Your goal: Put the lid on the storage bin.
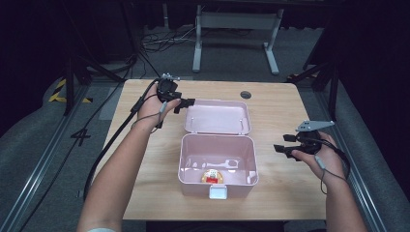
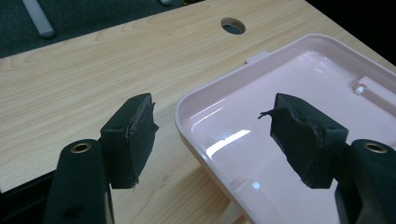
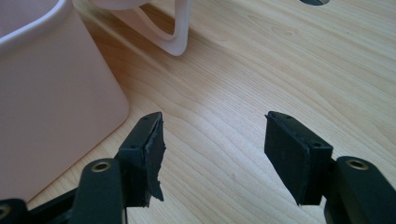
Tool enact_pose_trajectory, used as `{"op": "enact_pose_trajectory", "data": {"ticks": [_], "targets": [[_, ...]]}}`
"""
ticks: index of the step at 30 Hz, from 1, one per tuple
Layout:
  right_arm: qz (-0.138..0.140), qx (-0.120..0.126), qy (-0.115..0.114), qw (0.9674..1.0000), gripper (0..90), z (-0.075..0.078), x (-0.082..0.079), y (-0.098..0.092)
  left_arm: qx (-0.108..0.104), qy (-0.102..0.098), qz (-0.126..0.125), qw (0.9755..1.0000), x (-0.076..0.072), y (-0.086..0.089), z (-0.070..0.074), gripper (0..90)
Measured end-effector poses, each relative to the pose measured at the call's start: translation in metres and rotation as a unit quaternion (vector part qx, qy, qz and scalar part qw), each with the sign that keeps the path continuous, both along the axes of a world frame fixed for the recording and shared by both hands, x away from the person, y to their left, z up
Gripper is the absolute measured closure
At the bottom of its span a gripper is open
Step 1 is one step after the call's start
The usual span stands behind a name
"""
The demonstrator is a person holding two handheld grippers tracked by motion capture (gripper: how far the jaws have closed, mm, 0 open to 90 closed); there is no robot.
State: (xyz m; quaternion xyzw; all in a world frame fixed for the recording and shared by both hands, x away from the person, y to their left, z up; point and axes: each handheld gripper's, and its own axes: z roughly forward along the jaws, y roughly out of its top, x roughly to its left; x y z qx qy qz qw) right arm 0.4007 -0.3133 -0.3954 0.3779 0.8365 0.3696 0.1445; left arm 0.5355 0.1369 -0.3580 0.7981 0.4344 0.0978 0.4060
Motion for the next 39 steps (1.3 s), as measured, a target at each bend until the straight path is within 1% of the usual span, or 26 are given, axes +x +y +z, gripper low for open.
{"op": "enact_pose_trajectory", "data": {"ticks": [2,4,7,8,12,17,18,20,25,27,30,32,34,35,37,39], "targets": [[0.001,-0.002,0.0,1.0,38.3,0.0,0.0,0.0,0.006,0.003,0.004,1.0,0.005,-0.001,-0.003,31.7],[0.0,-0.001,0.001,1.0,38.2,0.0,-0.002,0.0,0.007,0.006,0.007,0.9999,0.008,-0.001,-0.005,32.0],[-0.001,-0.002,0.0,1.0,38.1,0.0,-0.004,0.0,0.005,0.016,0.006,0.9998,0.014,-0.003,-0.01,32.2],[-0.003,-0.002,0.0,1.0,38.1,0.0,-0.004,-0.001,0.008,0.016,0.003,0.9998,0.016,-0.004,-0.012,32.2],[-0.004,-0.002,0.0,1.0,37.9,0.0,-0.006,-0.002,0.0,0.03,-0.009,0.9995,0.021,-0.006,-0.019,32.2],[-0.003,-0.004,0.0,1.0,37.7,0.0,-0.006,-0.002,-0.004,0.04,-0.013,0.9991,0.026,-0.009,-0.027,32.7],[-0.002,-0.004,0.0,1.0,37.6,0.0,-0.006,-0.001,-0.007,0.043,-0.011,0.999,0.027,-0.01,-0.028,33.0],[-0.004,-0.004,0.001,1.0,37.5,-0.001,-0.006,-0.002,-0.011,0.049,-0.015,0.9986,0.027,-0.011,-0.031,33.4],[-0.007,-0.002,0.003,1.0,37.4,-0.001,-0.005,-0.003,-0.022,0.064,-0.032,0.9972,0.028,-0.013,-0.034,34.5],[-0.005,0.0,0.004,1.0,37.4,-0.001,-0.005,-0.003,-0.025,0.073,-0.037,0.9963,0.027,-0.015,-0.036,34.6],[-0.001,0.004,0.005,1.0,37.4,-0.001,-0.005,-0.002,-0.021,0.082,-0.042,0.9955,0.027,-0.017,-0.038,34.8],[0.0,0.004,0.005,1.0,37.4,-0.001,-0.005,-0.001,-0.021,0.089,-0.039,0.995,0.027,-0.017,-0.04,35.3],[0.0,0.005,0.006,1.0,37.4,-0.001,-0.005,-0.001,-0.026,0.099,-0.039,0.994,0.027,-0.017,-0.04,35.5],[-0.001,0.006,0.007,1.0,37.3,-0.001,-0.005,-0.001,-0.027,0.101,-0.039,0.9937,0.027,-0.017,-0.04,37.1],[-0.003,0.007,0.008,0.9999,37.3,-0.002,-0.005,-0.002,-0.024,0.105,-0.036,0.9936,0.027,-0.017,-0.04,37.5],[-0.006,0.009,0.011,0.9999,37.2,-0.002,-0.005,-0.003,-0.022,0.105,-0.03,0.9938,0.027,-0.017,-0.039,40.5]]}}
